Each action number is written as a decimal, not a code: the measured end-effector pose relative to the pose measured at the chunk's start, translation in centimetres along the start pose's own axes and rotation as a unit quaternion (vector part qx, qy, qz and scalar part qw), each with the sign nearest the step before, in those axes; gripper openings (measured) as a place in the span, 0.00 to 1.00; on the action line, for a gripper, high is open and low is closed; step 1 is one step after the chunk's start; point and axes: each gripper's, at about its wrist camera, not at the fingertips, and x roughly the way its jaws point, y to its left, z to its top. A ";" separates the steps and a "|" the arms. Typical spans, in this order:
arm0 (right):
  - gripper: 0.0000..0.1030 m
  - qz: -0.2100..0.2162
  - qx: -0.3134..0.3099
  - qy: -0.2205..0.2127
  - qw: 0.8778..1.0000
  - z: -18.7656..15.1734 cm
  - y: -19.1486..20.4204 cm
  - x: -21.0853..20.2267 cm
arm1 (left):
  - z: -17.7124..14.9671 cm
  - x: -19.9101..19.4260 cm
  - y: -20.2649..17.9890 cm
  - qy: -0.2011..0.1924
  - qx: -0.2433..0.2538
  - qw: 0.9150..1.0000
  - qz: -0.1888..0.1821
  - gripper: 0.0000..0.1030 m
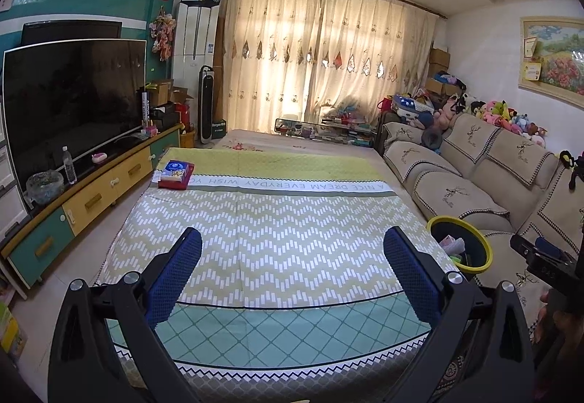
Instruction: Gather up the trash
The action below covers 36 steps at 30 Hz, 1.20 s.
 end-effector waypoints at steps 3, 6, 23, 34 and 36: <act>0.93 -0.001 0.001 0.000 1.000 0.0 0.1 0.0 | 0.0 -0.1 0.0 0.001 0.001 1.000 -0.002 0.95; 0.93 -0.001 0.002 0.002 1.000 -0.1 0.2 0.2 | 0.1 -0.1 -0.2 0.002 0.003 1.000 -0.002 0.95; 0.93 -0.001 0.003 0.007 1.000 -0.4 0.1 0.4 | 0.0 0.5 -0.9 0.007 0.007 1.000 -0.007 0.95; 0.93 0.000 0.005 0.010 1.000 -0.8 0.0 0.8 | -0.3 0.9 -1.1 0.012 0.009 1.000 -0.008 0.95; 0.93 0.000 0.006 0.011 1.000 -0.8 0.1 0.8 | -0.4 1.0 -1.2 0.013 0.009 1.000 -0.008 0.95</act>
